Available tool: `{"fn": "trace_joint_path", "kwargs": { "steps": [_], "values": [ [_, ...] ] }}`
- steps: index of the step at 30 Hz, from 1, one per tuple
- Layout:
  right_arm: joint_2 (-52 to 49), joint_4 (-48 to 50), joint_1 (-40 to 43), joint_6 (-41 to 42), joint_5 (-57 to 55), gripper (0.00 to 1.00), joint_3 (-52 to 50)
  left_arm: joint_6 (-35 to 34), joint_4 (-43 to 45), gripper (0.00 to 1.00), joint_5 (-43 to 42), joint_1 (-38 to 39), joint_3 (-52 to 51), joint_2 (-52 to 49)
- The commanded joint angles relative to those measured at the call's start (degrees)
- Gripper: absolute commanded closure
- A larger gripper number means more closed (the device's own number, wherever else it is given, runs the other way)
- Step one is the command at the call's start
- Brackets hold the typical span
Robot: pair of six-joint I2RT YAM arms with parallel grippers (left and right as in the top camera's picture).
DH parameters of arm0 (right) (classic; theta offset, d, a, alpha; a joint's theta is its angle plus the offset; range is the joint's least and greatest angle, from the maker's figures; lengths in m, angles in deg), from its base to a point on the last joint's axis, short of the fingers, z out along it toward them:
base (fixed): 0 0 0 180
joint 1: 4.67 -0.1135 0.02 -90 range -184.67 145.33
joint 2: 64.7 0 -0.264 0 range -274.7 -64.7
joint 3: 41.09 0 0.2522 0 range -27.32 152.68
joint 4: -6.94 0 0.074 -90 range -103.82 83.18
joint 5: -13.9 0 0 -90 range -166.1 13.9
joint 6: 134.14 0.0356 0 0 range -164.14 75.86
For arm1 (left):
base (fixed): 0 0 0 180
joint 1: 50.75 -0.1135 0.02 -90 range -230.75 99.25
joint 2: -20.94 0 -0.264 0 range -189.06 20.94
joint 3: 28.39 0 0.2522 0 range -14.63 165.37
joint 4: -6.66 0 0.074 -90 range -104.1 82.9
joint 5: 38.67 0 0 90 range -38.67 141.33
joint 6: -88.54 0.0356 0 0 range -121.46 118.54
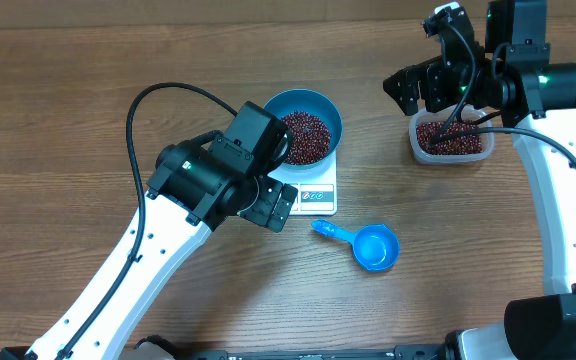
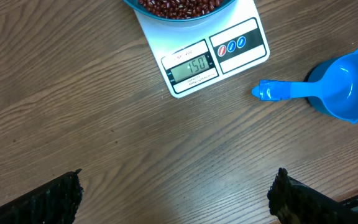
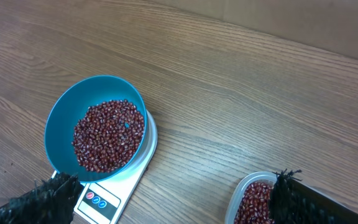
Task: Scoop item into bowl and weigh 150g on scale
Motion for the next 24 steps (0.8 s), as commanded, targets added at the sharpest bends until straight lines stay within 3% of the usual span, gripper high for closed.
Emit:
{"fn": "trace_joint_path", "kwargs": {
  "steps": [1,16,24],
  "values": [
    [1.27,0.26,0.17,0.17,0.81,0.0,0.09,-0.42,0.07,0.0,0.52,0.33,-0.09,-0.37],
    [1.27,0.26,0.17,0.17,0.81,0.0,0.09,-0.46,-2.03,0.0,0.68,0.59,-0.11,1.31],
    [1.27,0.26,0.17,0.17,0.81,0.0,0.09,-0.5,10.01,0.0,4.76,-0.72,-4.59,13.2]
  ]
}}
